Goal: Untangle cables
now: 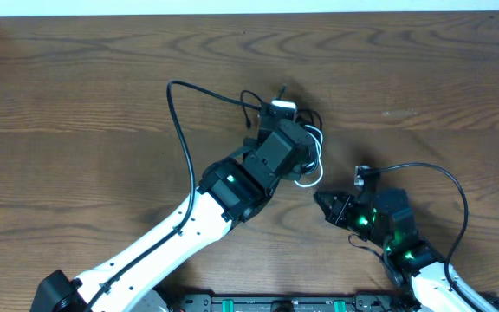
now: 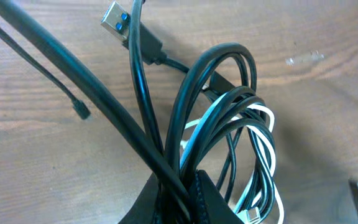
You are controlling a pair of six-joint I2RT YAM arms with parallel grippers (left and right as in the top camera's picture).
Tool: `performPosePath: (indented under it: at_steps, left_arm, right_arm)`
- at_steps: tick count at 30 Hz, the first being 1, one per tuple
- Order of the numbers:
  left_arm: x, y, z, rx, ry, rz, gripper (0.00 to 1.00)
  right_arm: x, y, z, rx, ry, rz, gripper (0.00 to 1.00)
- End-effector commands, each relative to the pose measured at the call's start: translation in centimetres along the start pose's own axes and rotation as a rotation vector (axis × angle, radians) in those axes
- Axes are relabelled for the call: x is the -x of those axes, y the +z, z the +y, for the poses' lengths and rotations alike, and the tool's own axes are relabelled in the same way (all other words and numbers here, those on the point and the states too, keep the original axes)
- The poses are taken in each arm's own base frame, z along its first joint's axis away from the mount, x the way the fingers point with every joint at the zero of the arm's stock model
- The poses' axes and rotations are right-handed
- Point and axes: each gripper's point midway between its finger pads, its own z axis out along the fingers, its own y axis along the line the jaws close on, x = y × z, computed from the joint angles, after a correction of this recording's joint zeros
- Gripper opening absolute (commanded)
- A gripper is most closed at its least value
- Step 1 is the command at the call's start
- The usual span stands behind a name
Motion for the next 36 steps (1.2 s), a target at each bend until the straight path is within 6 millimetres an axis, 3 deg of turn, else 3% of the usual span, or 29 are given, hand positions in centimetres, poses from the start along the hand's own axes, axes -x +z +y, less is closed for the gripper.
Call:
performPosePath:
  at_steps: [1,4,6,12,15,22,32,36]
  left_arm:
    - [0.9,-0.3,0.7,0.033,-0.021,-0.044,0.08]
    - [1.0,-0.4,0.7,0.032,-0.015,-0.046,0.08]
    - [0.9,-0.4,0.7,0.031,-0.015,-0.045,0.08]
    - [0.7,-0.3,0.6,0.025,-0.090,-0.036,0.08]
    - [0.6,-0.3,0.7,0.027,-0.146,-0.032,0.07]
    - [0.3,-0.3,0.9,0.039,-0.200,-0.023,0.07]
    - [1.3,-0.6,3.1,0.156,-0.195,-0.097,0.07]
    - [0.9,-0.5,2.8,0.141,-0.193,-0.075,0.07]
  right_arm:
    - [0.6,-0.1,-1.8,-0.087,0.017,-0.045,0.01]
    - [0.7,-0.3,-3.2,-0.154,0.033,-0.068,0.01]
    - [0.6,-0.2,-2.7,-0.126,0.028,-0.055,0.02]
    - [0.4,-0.3,3.8,0.166,-0.136,-0.002,0.28]
    - [0.5,-0.5,5.0,0.218,-0.146,-0.003,0.36]
    - [0.6,-0.5,4.9,0.212,-0.072,-0.002,0.38]
    - [-1.5,-0.8,5.6,0.265,-0.060,0.124,0.39]
    - [-0.7,-0.6,5.1,0.233,0.017,0.084,0.40]
